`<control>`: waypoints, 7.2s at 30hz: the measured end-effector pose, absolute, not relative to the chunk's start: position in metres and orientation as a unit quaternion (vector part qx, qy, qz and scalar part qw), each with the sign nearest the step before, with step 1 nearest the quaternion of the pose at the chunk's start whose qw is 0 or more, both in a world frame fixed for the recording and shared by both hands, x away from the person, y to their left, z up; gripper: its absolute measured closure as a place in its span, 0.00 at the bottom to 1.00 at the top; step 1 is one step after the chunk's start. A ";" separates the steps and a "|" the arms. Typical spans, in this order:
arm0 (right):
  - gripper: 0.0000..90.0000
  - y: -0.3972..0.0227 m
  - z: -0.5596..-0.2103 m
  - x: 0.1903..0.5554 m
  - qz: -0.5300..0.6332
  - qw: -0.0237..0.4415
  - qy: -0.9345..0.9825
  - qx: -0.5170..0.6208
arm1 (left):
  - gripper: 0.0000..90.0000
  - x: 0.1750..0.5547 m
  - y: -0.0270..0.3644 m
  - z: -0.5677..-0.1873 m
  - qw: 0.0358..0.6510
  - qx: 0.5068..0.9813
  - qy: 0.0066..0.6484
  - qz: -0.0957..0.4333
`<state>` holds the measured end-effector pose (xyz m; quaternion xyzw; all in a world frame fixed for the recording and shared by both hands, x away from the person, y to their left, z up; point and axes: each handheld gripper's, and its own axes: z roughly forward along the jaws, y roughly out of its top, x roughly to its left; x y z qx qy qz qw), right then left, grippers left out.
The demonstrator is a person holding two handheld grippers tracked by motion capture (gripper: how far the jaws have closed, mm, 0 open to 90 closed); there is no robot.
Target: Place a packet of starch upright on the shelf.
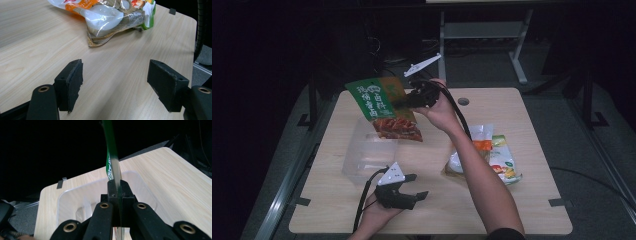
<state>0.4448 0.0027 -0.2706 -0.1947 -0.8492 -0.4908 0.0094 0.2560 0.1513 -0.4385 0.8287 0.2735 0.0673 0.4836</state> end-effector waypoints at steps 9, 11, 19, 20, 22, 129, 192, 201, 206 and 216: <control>1.00 0.038 -0.285 0.469 -0.498 0.027 -0.843 -0.202 | 0.31 0.257 0.153 -0.438 0.481 0.830 0.275 0.071; 1.00 0.044 -0.289 0.473 -0.501 0.027 -0.841 -0.205 | 0.31 0.257 0.153 -0.438 0.482 0.829 0.276 0.071; 1.00 0.059 -0.312 0.487 -0.513 0.041 -0.828 -0.223 | 0.31 0.258 0.155 -0.436 0.483 0.828 0.275 0.075; 1.00 0.060 -0.315 0.488 -0.514 0.047 -0.826 -0.226 | 0.31 0.258 0.155 -0.436 0.485 0.826 0.278 0.074; 1.00 0.062 -0.321 0.489 -0.513 0.047 -0.826 -0.227 | 0.31 0.257 0.155 -0.437 0.486 0.825 0.281 0.072; 0.47 -0.186 -0.370 0.382 -0.403 0.006 -0.834 -0.377 | 0.28 0.259 0.150 -0.439 0.461 0.837 0.285 0.074; 1.00 -0.212 -0.406 0.369 -0.417 0.024 -0.805 -0.422 | 0.30 0.261 0.149 -0.440 0.455 0.844 0.278 0.065; 1.00 -0.194 -0.381 0.342 -0.460 0.002 -0.811 -0.361 | 0.30 0.262 0.146 -0.442 0.460 0.841 0.279 0.052; 1.00 -0.179 -0.372 0.332 -0.468 -0.014 -0.821 -0.327 | 0.30 0.263 0.145 -0.443 0.464 0.840 0.277 0.045; 1.00 -0.162 -0.367 0.318 -0.487 -0.006 -0.825 -0.286 | 0.34 0.264 0.145 -0.444 0.470 0.837 0.277 0.038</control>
